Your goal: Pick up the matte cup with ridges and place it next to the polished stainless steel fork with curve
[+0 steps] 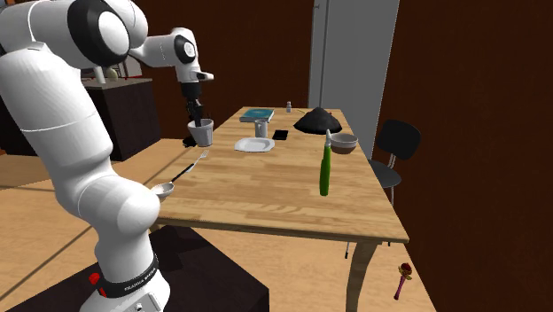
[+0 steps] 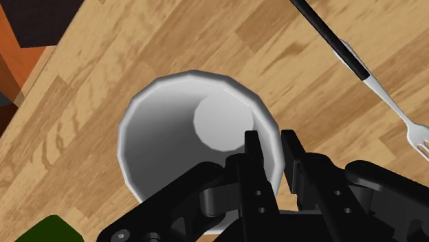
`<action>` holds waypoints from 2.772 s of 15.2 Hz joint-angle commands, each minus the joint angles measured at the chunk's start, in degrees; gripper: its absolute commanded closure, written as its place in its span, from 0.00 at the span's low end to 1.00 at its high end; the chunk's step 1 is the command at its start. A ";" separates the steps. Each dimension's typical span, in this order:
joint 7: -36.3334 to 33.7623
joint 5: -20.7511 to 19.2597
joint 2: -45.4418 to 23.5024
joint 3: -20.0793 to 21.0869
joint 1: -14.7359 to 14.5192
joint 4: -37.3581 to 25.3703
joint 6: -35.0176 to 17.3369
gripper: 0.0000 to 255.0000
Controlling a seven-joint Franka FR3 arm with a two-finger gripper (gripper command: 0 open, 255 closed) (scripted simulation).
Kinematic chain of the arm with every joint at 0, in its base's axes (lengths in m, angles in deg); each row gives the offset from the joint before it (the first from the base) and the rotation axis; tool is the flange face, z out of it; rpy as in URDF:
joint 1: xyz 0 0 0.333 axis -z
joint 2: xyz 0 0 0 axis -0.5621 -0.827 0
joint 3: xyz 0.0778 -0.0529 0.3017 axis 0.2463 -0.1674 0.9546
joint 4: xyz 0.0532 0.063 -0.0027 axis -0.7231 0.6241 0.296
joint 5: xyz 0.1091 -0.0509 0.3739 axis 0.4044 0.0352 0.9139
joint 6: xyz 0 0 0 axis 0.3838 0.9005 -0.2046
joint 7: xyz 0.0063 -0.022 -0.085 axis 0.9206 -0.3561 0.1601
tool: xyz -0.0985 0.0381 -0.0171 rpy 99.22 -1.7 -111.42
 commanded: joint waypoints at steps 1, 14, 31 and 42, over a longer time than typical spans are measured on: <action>-2.85 0.24 -0.79 1.62 -1.18 -1.04 0.42 1.00; -20.82 -1.78 -10.70 10.97 -9.11 -11.14 2.35 1.00; -22.22 -3.31 -13.26 10.91 -9.31 -0.69 -10.24 1.00; -24.02 -5.63 -16.90 10.64 -9.73 3.98 -17.94 1.00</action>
